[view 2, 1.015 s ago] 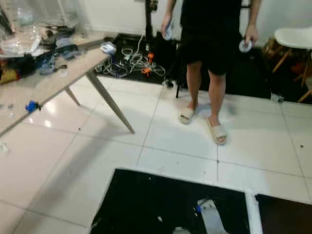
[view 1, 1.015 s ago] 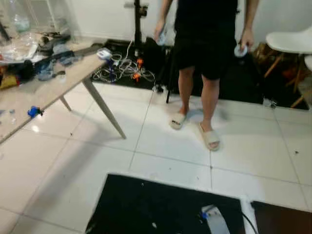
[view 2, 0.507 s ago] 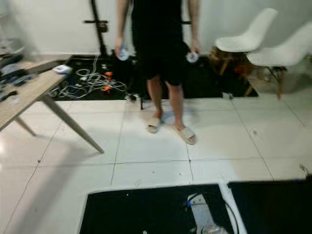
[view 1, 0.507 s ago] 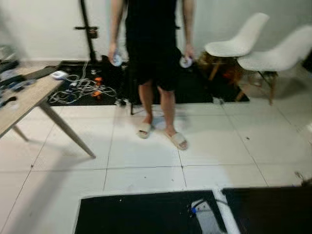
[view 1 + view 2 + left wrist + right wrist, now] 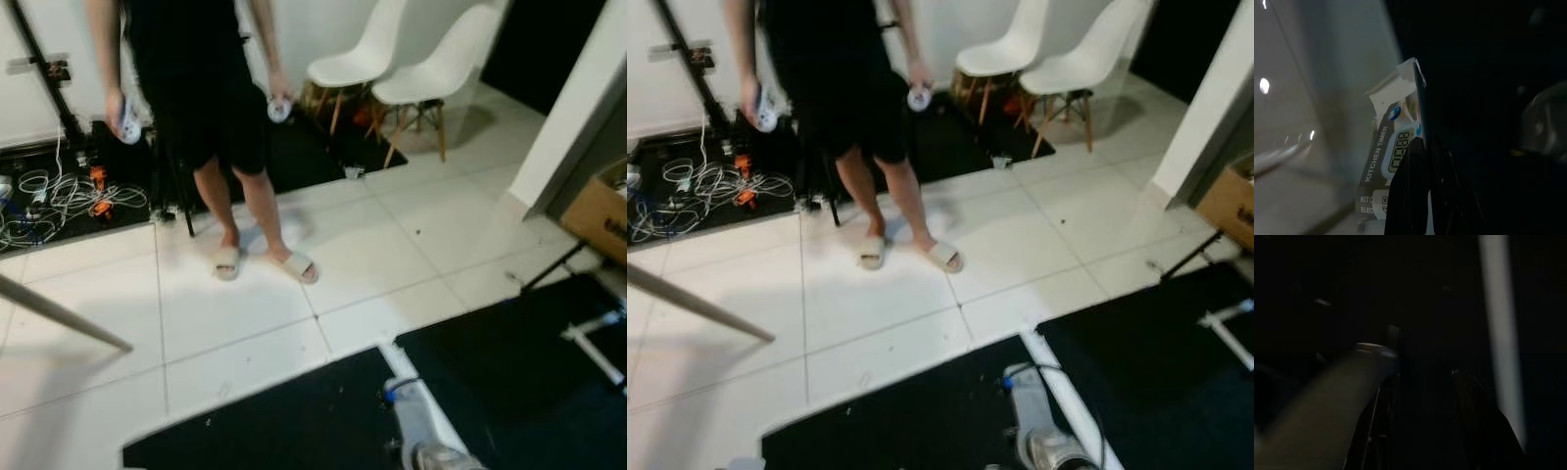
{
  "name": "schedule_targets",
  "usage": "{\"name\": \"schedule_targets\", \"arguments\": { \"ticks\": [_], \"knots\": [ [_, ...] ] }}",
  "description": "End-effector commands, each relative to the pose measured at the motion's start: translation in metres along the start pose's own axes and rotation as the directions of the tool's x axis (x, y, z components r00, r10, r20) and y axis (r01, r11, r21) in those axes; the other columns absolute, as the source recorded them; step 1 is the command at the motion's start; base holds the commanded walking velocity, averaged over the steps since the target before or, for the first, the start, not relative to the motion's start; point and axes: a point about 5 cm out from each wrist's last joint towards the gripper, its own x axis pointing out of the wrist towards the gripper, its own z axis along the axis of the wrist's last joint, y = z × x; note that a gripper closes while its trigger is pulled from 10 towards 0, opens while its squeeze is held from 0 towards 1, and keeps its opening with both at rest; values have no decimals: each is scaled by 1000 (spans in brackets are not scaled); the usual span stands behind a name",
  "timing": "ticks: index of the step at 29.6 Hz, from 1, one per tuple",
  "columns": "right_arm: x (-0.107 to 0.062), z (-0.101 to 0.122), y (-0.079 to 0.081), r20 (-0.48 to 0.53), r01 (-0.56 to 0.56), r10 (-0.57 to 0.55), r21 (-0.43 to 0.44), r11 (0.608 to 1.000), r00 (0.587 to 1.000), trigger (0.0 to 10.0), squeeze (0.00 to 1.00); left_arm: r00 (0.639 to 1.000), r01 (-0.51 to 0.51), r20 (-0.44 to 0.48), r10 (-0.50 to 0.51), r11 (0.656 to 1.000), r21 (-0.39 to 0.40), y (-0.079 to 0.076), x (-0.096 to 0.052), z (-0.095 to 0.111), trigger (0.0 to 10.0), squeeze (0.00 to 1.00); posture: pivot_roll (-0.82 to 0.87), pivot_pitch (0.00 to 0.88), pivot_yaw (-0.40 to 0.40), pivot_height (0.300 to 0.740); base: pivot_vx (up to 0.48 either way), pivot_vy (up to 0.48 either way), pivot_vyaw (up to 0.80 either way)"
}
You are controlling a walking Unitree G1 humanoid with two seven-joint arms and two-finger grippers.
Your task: Picking trash to rubbish bin
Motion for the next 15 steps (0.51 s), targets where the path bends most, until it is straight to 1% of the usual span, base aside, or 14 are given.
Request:
{"name": "schedule_targets", "arguments": {
  "ticks": [1, 5, 15],
  "knots": [
    [1, -7, 8, -27, -14, 14, -9, 1000, 1000, 10000, 0, 999, 4, -40, -4, 1000, -3, 0, -1, -13, 10000, 0, 61, 0, 52, 740, 0, 0, -788],
    [0, -16, 11, -52, -25, 23, -31, 999, 998, 10000, 0, 999, 2, -43, -3, 1000, -14, 1, -1, -14, 10000, 0, 62, 0, 55, 740, 0, 0, -788],
    [0, -22, 9, -68, -23, 20, -50, 998, 997, 10000, 0, 999, 18, -29, -19, 1000, -26, 0, -1, -11, 10000, 0, 51, 0, 58, 740, 0, 0, -788]
  ]
}}
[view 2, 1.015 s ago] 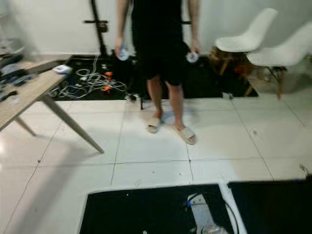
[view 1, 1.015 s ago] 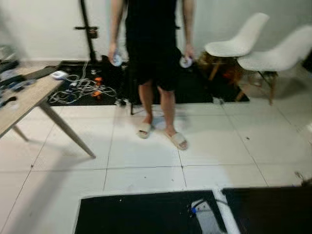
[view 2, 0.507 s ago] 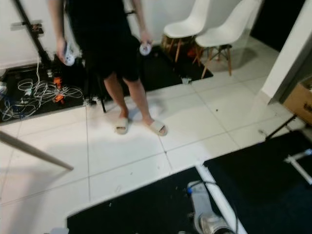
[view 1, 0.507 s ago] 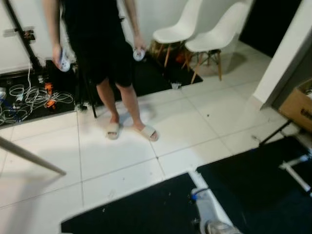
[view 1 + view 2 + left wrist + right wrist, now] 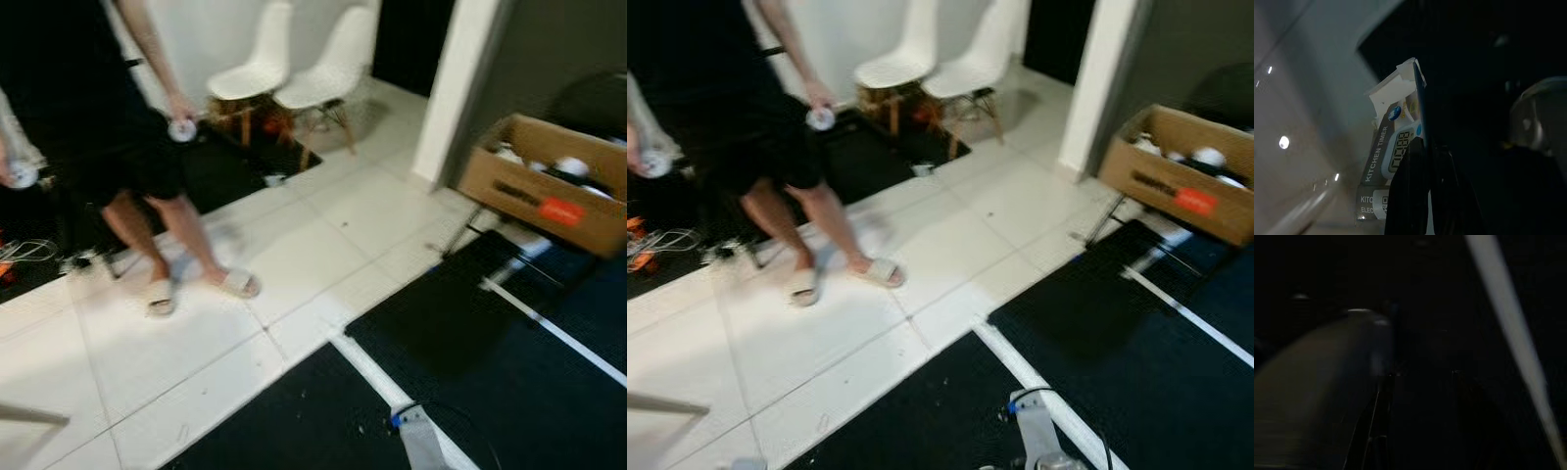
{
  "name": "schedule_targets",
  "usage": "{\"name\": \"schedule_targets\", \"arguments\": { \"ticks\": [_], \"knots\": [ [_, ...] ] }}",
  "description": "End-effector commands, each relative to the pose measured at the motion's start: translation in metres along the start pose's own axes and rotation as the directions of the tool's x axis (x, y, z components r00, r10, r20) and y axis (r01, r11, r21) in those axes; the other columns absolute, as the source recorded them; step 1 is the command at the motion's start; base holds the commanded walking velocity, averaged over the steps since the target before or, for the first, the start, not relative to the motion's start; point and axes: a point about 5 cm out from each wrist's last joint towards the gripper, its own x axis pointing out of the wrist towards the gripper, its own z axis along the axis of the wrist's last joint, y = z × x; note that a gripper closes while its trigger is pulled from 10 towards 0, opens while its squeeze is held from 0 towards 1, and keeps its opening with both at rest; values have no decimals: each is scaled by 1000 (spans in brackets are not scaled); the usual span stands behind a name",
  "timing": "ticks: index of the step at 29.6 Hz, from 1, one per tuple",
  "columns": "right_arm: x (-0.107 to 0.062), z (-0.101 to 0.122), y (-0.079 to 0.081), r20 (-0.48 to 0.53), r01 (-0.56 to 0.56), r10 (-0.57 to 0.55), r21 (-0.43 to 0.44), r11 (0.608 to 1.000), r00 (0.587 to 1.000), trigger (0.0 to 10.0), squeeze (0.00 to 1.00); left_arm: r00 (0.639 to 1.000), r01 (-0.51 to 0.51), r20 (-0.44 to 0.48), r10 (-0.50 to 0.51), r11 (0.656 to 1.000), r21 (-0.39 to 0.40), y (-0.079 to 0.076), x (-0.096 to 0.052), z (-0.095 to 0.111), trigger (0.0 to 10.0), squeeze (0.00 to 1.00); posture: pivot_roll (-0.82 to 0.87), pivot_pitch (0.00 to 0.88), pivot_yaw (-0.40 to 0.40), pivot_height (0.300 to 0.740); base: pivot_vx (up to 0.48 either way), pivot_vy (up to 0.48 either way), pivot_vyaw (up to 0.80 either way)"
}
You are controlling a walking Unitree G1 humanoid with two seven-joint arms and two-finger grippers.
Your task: Picking trash to rubbish bin
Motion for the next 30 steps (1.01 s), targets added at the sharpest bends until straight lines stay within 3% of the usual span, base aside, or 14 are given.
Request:
{"name": "schedule_targets", "arguments": {
  "ticks": [1, 15, 30],
  "knots": [
    [1, 0, 6, -4, -15, 15, -9, 1000, 1000, 10000, 0, 1000, -6, -19, 6, 1000, 3, 4, -1, -7, 10000, 0, 51, 0, 58, 740, 0, 0, -788],
    [-1, -17, 1, -48, -10, 8, -43, 999, 999, 10000, 0, 999, 12, -40, -12, 1000, -20, -3, -2, -20, 10000, 0, 57, 14, 41, 740, 0, 0, -788],
    [0, -3, 2, -20, -22, 20, -87, 996, 1000, 10000, 0, 999, 13, -32, -15, 997, -72, -6, -2, -18, 10000, 0, 68, 6, 24, 740, 0, 0, -788]
  ]
}}
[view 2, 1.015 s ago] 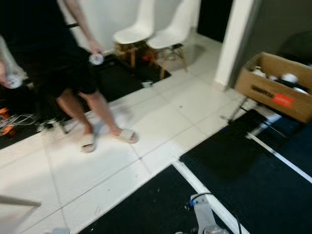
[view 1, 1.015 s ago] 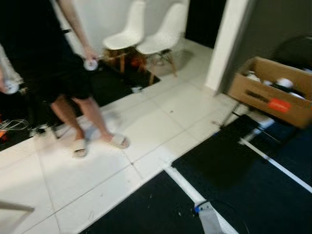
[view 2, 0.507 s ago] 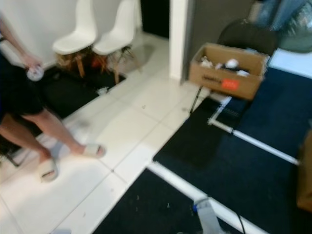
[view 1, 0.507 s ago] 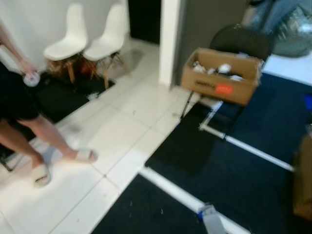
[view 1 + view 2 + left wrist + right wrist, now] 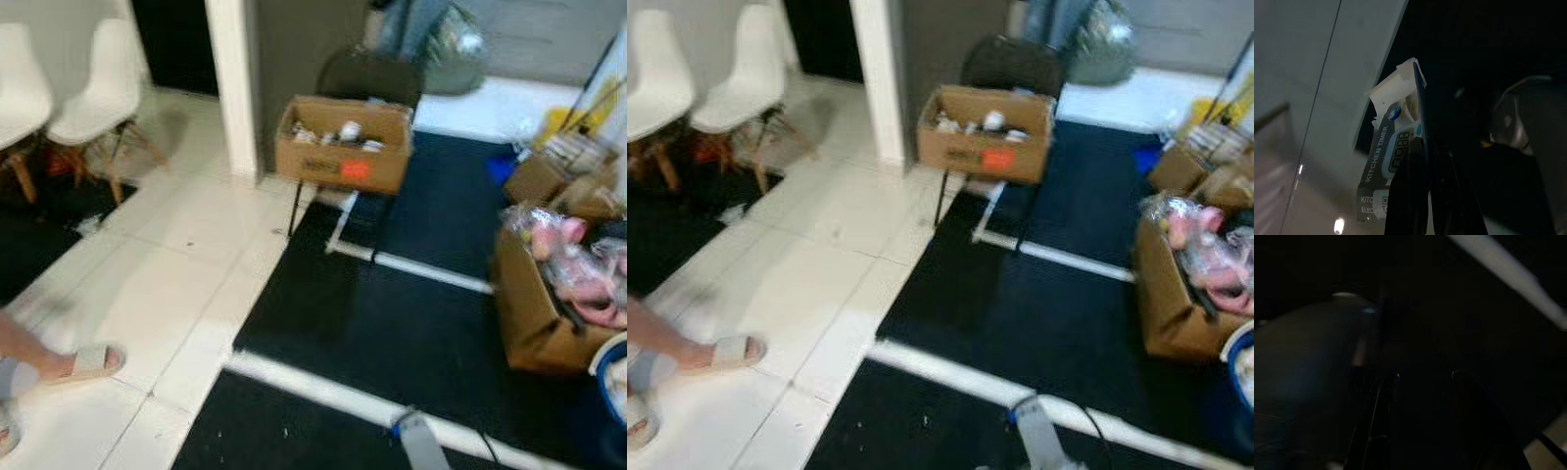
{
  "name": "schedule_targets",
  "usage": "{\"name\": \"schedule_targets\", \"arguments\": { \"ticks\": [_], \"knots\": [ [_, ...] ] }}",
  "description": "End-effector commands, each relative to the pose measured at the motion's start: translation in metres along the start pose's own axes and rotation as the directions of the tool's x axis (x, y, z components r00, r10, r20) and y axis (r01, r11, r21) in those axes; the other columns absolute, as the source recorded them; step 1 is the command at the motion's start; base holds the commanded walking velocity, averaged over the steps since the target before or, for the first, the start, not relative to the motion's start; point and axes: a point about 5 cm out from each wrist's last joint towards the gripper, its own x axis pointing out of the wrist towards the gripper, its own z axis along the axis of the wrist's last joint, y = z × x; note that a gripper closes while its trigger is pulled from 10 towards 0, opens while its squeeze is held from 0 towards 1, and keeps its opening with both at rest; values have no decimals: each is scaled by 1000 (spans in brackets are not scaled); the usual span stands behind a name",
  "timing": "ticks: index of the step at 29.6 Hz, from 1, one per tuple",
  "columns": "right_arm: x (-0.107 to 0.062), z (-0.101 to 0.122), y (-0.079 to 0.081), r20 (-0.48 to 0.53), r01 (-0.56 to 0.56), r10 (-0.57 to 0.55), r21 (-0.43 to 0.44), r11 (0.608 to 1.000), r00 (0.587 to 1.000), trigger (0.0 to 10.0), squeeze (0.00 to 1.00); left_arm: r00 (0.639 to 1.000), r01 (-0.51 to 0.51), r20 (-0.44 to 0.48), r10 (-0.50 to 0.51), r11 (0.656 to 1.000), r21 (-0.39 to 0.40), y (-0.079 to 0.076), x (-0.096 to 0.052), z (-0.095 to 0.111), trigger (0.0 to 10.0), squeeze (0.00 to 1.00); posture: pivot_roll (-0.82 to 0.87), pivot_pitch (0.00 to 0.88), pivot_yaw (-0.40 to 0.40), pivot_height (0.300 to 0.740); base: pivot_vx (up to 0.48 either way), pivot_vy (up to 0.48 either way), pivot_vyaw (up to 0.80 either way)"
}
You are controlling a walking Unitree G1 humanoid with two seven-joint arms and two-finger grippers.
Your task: Picking trash to rubbish bin
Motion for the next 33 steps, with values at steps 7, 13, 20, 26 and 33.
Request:
{"name": "schedule_targets", "arguments": {
  "ticks": [7, 13, 20, 26, 33],
  "knots": [
    [0, -3, 5, -10, -16, 16, -19, 1000, 1000, 10000, 0, 1000, -10, -21, 10, 1000, -20, 4, -1, -8, 10000, 0, 67, 2, 24, 740, 0, 0, -788],
    [0, -6, 4, -19, -15, 14, -24, 1000, 1000, 10000, 0, 1000, -8, -22, 7, 1000, -24, 3, -1, -8, 10000, 0, 66, 0, 24, 740, 0, 0, -788],
    [0, -6, 5, -16, -17, 17, -32, 999, 1000, 10000, 0, 1000, -26, -4, 25, 998, -58, 5, 0, -3, 10000, 0, 70, 4, 22, 740, 0, 0, -788],
    [1, -3, 7, -4, -19, 19, -45, 999, 1000, 10000, 0, 997, -56, 39, 59, 995, -87, 12, 0, 8, 10000, 0, 74, 9, 23, 740, 43, 0, -265],
    [1, -3, 11, 4, -36, 36, -40, 999, 999, 10000, 0, 989, -95, 101, 107, 988, -123, 24, 0, 25, 10000, 0, 81, 14, 27, 740, 361, 0, 0]
  ]
}}
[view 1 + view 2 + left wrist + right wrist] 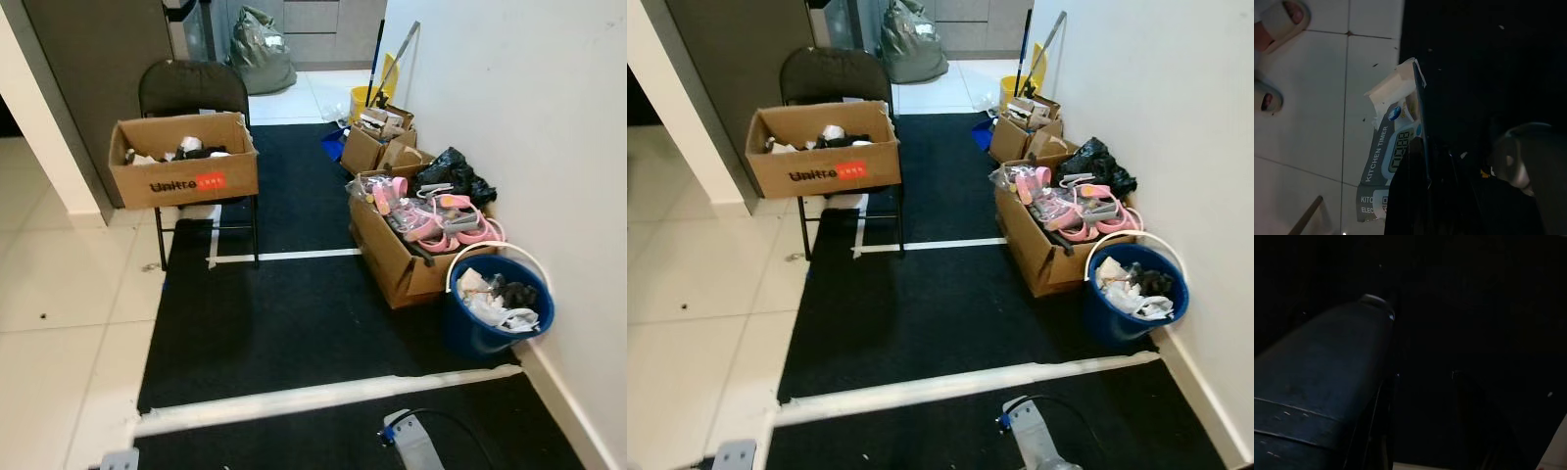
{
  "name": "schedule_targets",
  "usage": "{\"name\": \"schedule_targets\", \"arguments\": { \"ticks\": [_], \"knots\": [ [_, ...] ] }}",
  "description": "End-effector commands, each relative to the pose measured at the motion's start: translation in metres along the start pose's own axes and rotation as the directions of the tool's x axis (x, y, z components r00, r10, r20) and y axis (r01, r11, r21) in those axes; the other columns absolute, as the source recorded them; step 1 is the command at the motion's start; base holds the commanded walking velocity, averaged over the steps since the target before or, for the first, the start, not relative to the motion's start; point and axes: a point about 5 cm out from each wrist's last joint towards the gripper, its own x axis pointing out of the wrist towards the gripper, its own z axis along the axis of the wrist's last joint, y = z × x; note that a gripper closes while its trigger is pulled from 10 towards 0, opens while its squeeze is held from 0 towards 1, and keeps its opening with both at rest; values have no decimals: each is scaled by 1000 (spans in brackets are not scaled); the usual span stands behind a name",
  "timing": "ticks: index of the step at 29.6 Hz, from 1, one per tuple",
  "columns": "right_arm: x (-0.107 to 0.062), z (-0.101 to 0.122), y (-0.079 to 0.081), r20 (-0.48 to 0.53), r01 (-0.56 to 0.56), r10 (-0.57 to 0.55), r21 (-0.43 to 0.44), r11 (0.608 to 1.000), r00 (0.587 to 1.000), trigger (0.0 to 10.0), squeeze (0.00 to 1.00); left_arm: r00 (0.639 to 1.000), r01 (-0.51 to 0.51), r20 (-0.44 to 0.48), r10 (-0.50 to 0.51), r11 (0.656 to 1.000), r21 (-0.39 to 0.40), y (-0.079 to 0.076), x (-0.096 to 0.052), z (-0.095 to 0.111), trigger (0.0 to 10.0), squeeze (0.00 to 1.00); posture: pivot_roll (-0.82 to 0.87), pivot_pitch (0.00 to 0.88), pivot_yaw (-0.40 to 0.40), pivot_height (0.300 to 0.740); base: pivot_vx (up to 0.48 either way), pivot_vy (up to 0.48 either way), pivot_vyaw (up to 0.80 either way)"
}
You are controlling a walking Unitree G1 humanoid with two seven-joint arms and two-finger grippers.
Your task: Picking trash to rubbish bin
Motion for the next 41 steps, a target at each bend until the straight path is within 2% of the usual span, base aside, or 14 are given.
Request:
{"name": "schedule_targets", "arguments": {
  "ticks": [1, 18, 23, 26, 27, 28, 31, 32, 34, 35, 37, 39, 40, 41],
  "knots": [
    [0, 1, 4, 11, -14, 14, -6, 1000, 1000, 10000, 0, 999, -30, 22, 30, 999, -12, 9, 1, 6, 10000, 0, 81, 14, 27, 740, 428, 0, 0],
    [1, -3, 7, -3, -14, 14, 12, 1000, 1000, 10000, 0, 1000, -13, 5, 13, 999, 31, 6, 1, 5, 10000, 0, 60, 13, 47, 740, 427, 0, -47],
    [0, -4, 6, 0, -10, 10, 10, 1000, 1000, 10000, 0, 1000, -22, 19, 22, 1000, 15, 7, 1, 6, 10000, 0, 66, 19, 38, 740, 428, 0, -723],
    [0, -4, 6, 5, -10, 10, 13, 1000, 1000, 10000, 0, 999, -36, 37, 36, 999, -6, 9, 1, 10, 10000, 0, 67, 20, 38, 740, 430, 0, 0],
    [0, -3, 5, 8, -11, 11, 14, 1000, 1000, 10000, 0, 996, -57, 66, 59, 998, -30, 14, 1, 17, 10000, 0, 70, 20, 36, 740, 431, 0, 0],
    [0, -1, 4, 14, -11, 10, 15, 1000, 1000, 10000, 0, 981, -108, 158, 117, 992, -63, 28, 1, 43, 10000, 0, 79, 22, 31, 740, 439, 0, 0],
    [0, 0, 3, 18, -12, 12, 7, 1000, 1000, 10000, 0, 945, -152, 276, 173, 984, -95, 44, -2, 76, 10000, 0, 93, 25, 25, 740, 445, 0, 0],
    [0, 1, 3, 21, -13, 13, 3, 1000, 1000, 10000, 0, 914, -171, 353, 198, 980, -105, 53, -5, 98, 10000, 0, 97, 24, 22, 740, 454, 0, 0],
    [0, 3, 4, 25, -14, 14, 0, 1000, 1000, 10000, 0, 862, -188, 459, 217, 976, -108, 61, -13, 130, 10000, 0, 98, 25, 22, 740, 454, 0, 0],
    [0, 4, 4, 28, -16, 16, -2, 1000, 999, 10000, 0, 819, -196, 529, 223, 975, -107, 64, -19, 152, 10000, 0, 98, 25, 22, 740, 454, 0, 0],
    [0, 5, 4, 31, -17, 17, -1, 1000, 999, 10000, 0, 773, -206, 594, 223, 974, -97, 65, -26, 172, 10000, 0, 101, 25, 21, 740, 456, 0, 0],
    [0, 6, 4, 35, -17, 17, -1, 1000, 999, 10000, 0, 674, -212, 708, 212, 973, -90, 66, -43, 207, 10000, 0, 104, 25, 20, 740, 454, 0, 0],
    [0, 6, 4, 35, -17, 17, -1, 1000, 999, 10000, 0, 674, -212, 708, 212, 973, -90, 66, -43, 207, 10000, 0, 104, 25, 20, 740, 454, 0, 0],
    [0, 6, 4, 36, -16, 16, -2, 1000, 999, 10000, 0, 569, -191, 802, 183, 978, -87, 61, -63, 238, 10000, 0, 106, 25, 18, 740, 461, 0, 0]
  ]
}}
